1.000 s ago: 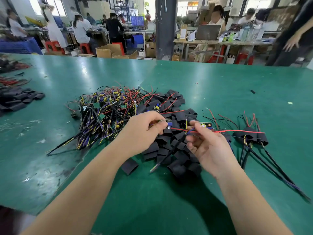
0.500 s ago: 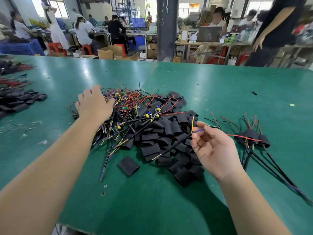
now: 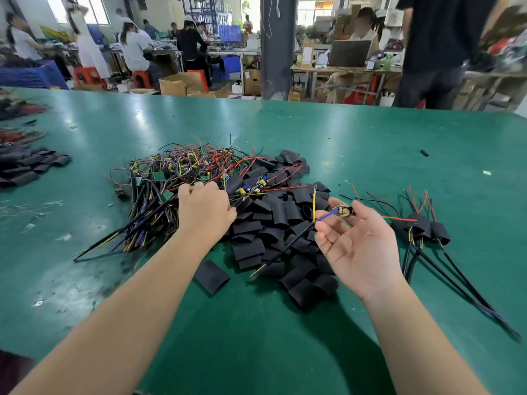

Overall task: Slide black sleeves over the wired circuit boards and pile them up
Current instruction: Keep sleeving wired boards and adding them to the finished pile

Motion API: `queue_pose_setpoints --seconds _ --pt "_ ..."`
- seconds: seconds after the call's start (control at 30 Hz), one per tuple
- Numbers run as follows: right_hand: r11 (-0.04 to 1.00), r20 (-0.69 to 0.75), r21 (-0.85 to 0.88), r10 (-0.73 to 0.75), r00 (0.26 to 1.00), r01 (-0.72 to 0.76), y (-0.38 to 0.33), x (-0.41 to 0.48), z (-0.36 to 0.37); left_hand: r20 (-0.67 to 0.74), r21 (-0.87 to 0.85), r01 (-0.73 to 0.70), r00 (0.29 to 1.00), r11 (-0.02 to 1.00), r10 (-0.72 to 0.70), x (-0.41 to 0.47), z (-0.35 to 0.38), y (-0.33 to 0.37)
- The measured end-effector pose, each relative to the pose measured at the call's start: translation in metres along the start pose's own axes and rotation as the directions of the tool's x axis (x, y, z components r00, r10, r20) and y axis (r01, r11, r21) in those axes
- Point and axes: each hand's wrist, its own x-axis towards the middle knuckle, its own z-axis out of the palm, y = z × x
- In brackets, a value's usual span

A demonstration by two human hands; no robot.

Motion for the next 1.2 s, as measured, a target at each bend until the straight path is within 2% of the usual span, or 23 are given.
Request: queue_pose_setpoints --seconds 0.07,0.17,0.23,0.27,0.33,0.4,0.47,0.53,0.67,0.77,0.83,0.93,1.07,1.2 --pt "1.0 -0.003 -0.004 0.015 1.0 -0.015 0.0 0.0 0.001 -0.032 0.021 0.024 0.999 1.0 -0.023 0.0 0.001 -0.002" --pt "1.0 0.025 -0.012 0.019 1.0 -0.019 0.0 0.0 0.002 -0.001 -0.004 0.066 0.998 0.998 -0.066 -0.004 -0.002 -0.001" --pt "1.0 0.066 -0.026 0.017 0.998 -0.015 0.001 -0.001 0.001 -0.034 -0.136 0.108 0.993 0.985 -0.114 -0.01 -0.012 0.004" --pt "0.999 0.089 -0.033 0.016 0.996 -0.013 0.002 -0.001 0.001 -0.053 -0.263 0.099 0.992 0.96 -0.117 -0.013 -0.02 0.009" --pt "0.999 0.132 -0.044 0.015 0.991 -0.01 0.004 -0.001 -0.001 0.024 -0.587 0.004 1.0 0.81 0.012 -0.021 -0.039 0.02" --pt "0.998 0.157 -0.06 0.013 0.988 -0.004 0.006 0.0 -0.002 0.148 -0.813 -0.051 0.945 0.58 0.29 -0.034 -0.058 0.035" --pt "0.997 0.153 -0.08 0.007 0.988 0.005 0.009 0.002 0.0 0.14 -0.895 -0.086 0.878 0.439 0.458 -0.045 -0.069 0.046" --pt "0.992 0.128 -0.123 -0.022 0.991 0.038 0.011 0.004 0.002 0.039 -0.917 -0.151 0.887 0.37 0.461 -0.05 -0.069 0.053" --pt "0.949 0.054 -0.267 -0.162 0.985 0.171 0.011 0.006 -0.001 -0.109 -0.887 -0.209 0.961 0.413 0.252 -0.05 -0.065 0.061" --pt "0.921 -0.042 -0.348 -0.202 0.978 0.175 0.01 0.006 -0.006 -0.175 -0.88 -0.272 0.948 0.39 0.267 -0.049 -0.063 0.062" --pt "0.918 -0.074 -0.365 -0.196 0.978 0.156 0.01 0.007 -0.007 -0.205 -0.819 -0.346 0.921 0.457 0.33 -0.05 -0.059 0.064" --pt "0.917 -0.079 -0.368 -0.199 0.977 0.157 0.011 0.007 -0.006 -0.202 -0.789 -0.358 0.918 0.499 0.34 -0.053 -0.054 0.066" --pt "0.897 -0.048 -0.406 -0.211 0.976 0.174 0.014 0.008 -0.005 -0.128 -0.774 -0.28 0.948 0.567 0.293 -0.053 -0.047 0.068" --pt "0.851 -0.004 -0.474 -0.258 0.966 0.225 0.018 0.009 -0.004 -0.059 -0.802 -0.238 0.945 0.548 0.323 -0.045 -0.045 0.06"
